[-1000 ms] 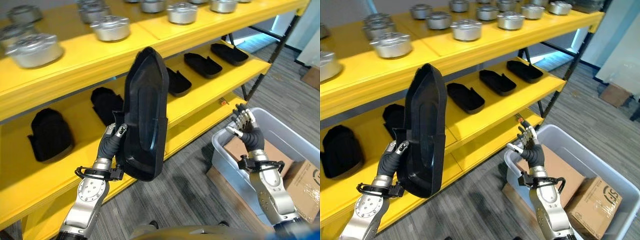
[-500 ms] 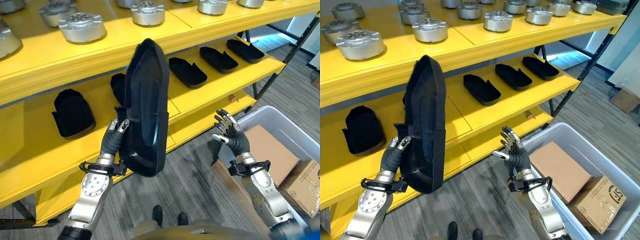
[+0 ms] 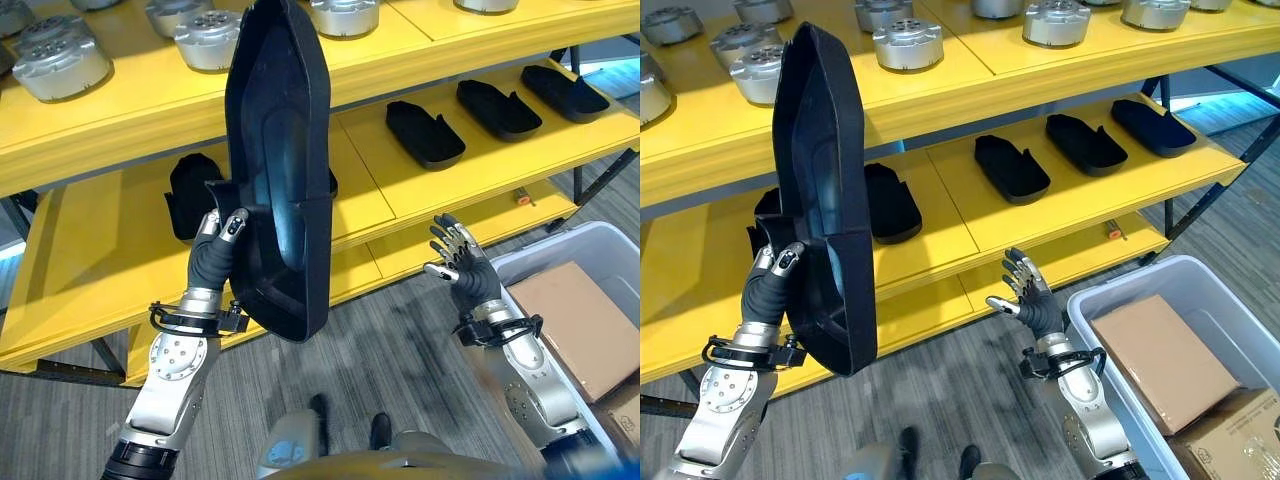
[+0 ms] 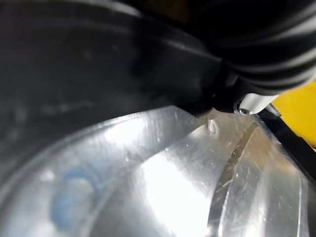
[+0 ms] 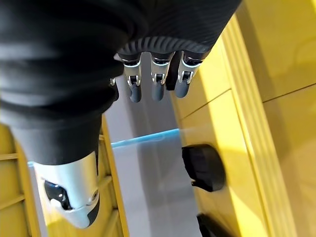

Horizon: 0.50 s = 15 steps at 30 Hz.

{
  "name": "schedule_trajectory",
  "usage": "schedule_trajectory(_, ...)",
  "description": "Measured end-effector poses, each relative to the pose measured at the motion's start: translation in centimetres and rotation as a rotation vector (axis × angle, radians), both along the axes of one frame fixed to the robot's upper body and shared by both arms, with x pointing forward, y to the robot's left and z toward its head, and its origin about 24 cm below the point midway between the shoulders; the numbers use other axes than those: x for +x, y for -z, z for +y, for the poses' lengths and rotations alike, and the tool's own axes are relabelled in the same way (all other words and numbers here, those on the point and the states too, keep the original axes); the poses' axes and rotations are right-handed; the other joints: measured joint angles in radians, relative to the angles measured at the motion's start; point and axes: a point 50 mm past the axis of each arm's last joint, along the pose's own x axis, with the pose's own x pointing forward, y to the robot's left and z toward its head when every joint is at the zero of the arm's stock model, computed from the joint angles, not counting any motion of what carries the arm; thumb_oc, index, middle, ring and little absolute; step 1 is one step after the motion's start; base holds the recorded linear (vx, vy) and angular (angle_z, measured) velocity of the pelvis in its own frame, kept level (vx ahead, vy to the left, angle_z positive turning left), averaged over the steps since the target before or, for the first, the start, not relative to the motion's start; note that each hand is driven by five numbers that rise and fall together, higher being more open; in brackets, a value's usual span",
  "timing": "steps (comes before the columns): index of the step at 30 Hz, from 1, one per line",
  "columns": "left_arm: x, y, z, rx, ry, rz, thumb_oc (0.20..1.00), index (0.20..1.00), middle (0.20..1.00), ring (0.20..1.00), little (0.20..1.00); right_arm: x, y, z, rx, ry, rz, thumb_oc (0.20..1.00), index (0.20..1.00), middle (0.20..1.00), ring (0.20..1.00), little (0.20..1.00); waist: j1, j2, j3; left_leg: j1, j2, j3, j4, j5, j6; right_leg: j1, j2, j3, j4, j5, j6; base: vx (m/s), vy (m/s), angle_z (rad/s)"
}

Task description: Move parts from the plastic box to the shelf.

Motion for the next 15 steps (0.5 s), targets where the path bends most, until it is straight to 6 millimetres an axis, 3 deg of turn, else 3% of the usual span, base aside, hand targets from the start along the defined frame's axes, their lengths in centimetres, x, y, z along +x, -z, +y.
schedule_trajectory(2,0.1,0.2,-0.1,-0.004,0.0,0.006,0.2,0.2,0.2,0.2,0.2,0.1,-0.3,-0.2,-0.005,0.006,-0.014,1.0,1.0,1.0,1.0,1.0,-0.024,0.003,0.0,0.058,0.094,-0.052,-0.031,-0.001,-0.026,-0.032,-0.013,0.007,0.067,-0.025,0.024,-0.05,0.283,-0.13)
schedule_trajectory(3,0.2,0.0,-0.1,0.002,0.004,0.0,0.2,0.2,0.2,0.2,0.2,0.3,-0.5,-0.2,-0.004,0.015,-0.022,1.0,1.0,1.0,1.0,1.0,-0.033,0.012,0.003,0.078,0.154,-0.051,-0.08,0.012,-0.046,-0.085,-0.025,0.016,0.136,-0.046,0.046,-0.09,0.39,-0.05)
schedule_trajectory(4,0.5,-0.1,-0.2,0.002,0.011,-0.005,0.2,0.2,0.2,0.2,0.2,0.3,-0.4,-0.4,-0.004,0.029,-0.021,1.0,1.0,1.0,1.0,1.0,-0.038,0.023,0.005,0.077,0.187,-0.055,-0.107,0.025,-0.069,-0.118,-0.039,0.014,0.19,-0.061,0.069,-0.11,0.407,0.17)
schedule_trajectory(5,1.0,-0.3,-0.5,-0.009,0.02,-0.009,0.2,0.2,0.2,0.2,0.2,0.4,-0.3,-0.9,-0.009,0.056,-0.013,1.0,1.0,1.0,1.0,1.0,-0.047,0.04,0.005,0.056,0.231,-0.023,-0.138,0.043,-0.082,-0.179,-0.083,0.001,0.296,-0.107,0.099,-0.08,0.303,0.58)
schedule_trajectory(7,1.0,-0.1,-1.1,-0.039,0.046,-0.004,0.2,0.2,0.2,0.2,0.2,0.3,-0.2,-1.8,-0.046,0.077,-0.003,1.0,1.0,1.0,1.0,1.0,-0.065,0.094,-0.004,0.023,0.268,0.064,-0.193,0.069,-0.05,-0.24,-0.162,-0.014,0.397,-0.151,0.161,-0.06,0.31,0.71)
schedule_trajectory(8,1.0,0.0,-1.6,-0.047,0.065,-0.006,0.2,0.2,0.2,0.2,0.2,0.2,0.2,-2.5,-0.058,0.107,0.013,1.0,1.0,1.0,1.0,1.0,-0.059,0.139,-0.009,0.017,0.242,0.098,-0.215,0.076,-0.163,-0.26,-0.216,0.0,0.42,-0.15,0.228,-0.01,0.311,0.4)
schedule_trajectory(9,1.1,0.1,-1.3,-0.025,0.062,0.0,0.2,0.2,0.2,0.2,0.2,-0.2,1.3,-2.1,-0.025,0.123,0.057,1.0,1.0,1.0,1.0,1.0,-0.037,0.095,-0.002,0.019,0.169,0.118,-0.212,0.066,-0.146,-0.26,-0.272,0.026,0.395,-0.131,0.219,0.01,0.183,0.25)
schedule_trajectory(10,1.0,0.1,-1.2,0.005,0.064,0.006,0.2,0.2,0.2,0.2,0.2,-0.7,2.0,-1.7,-0.011,0.116,0.086,1.0,1.0,1.0,1.0,1.0,-0.019,0.081,-0.009,0.014,0.128,0.121,-0.232,0.072,-0.139,-0.247,-0.287,0.022,0.355,-0.111,0.2,0.06,0.224,0.11)
schedule_trajectory(11,1.0,-0.1,-1.0,0.023,0.06,0.003,0.2,0.2,0.2,0.2,0.2,-1.0,2.3,-1.5,-0.003,0.112,0.098,1.0,1.0,1.0,1.0,1.0,-0.01,0.081,-0.008,0.013,0.117,0.113,-0.245,0.074,-0.126,-0.235,-0.283,0.003,0.326,-0.108,0.201,0.04,0.118,0.24)
schedule_trajectory(12,0.9,-0.3,-0.4,0.038,0.038,-0.002,0.2,0.2,0.2,0.2,0.2,-1.0,2.4,-1.2,0.0,0.102,0.101,1.0,1.0,1.0,1.0,1.0,-0.004,0.053,-0.017,0.015,0.085,0.113,-0.244,0.084,-0.102,-0.196,-0.271,-0.033,0.298,-0.1,0.199,0.05,0.181,0.24)
schedule_trajectory(13,0.7,-0.3,0.1,0.05,0.023,0.002,0.2,0.2,0.2,0.2,0.2,-1.0,2.4,-1.1,0.01,0.107,0.101,1.0,1.0,1.0,1.0,1.0,0.0,0.054,-0.017,0.015,0.07,0.108,-0.232,0.071,-0.089,-0.161,-0.279,-0.029,0.238,-0.077,0.205,0.04,0.183,0.16)
schedule_trajectory(14,0.4,-0.5,0.8,0.062,-0.002,-0.019,0.2,0.2,0.2,0.2,0.2,-1.0,2.6,-0.8,0.03,0.11,0.105,1.0,1.0,1.0,1.0,1.0,0.018,0.014,-0.035,0.011,0.048,0.115,-0.197,0.046,-0.073,-0.116,-0.29,-0.029,0.162,-0.029,0.251,0.07,0.333,0.04)
schedule_trajectory(15,0.3,-0.5,0.8,0.066,0.001,-0.02,0.2,0.2,0.2,0.2,0.2,-1.1,2.7,-0.9,0.029,0.115,0.106,1.0,1.0,1.0,1.0,1.0,0.018,0.003,-0.039,-0.001,0.051,0.11,-0.168,0.032,-0.071,-0.093,-0.286,-0.035,0.138,-0.017,0.28,0.06,0.361,0.06)
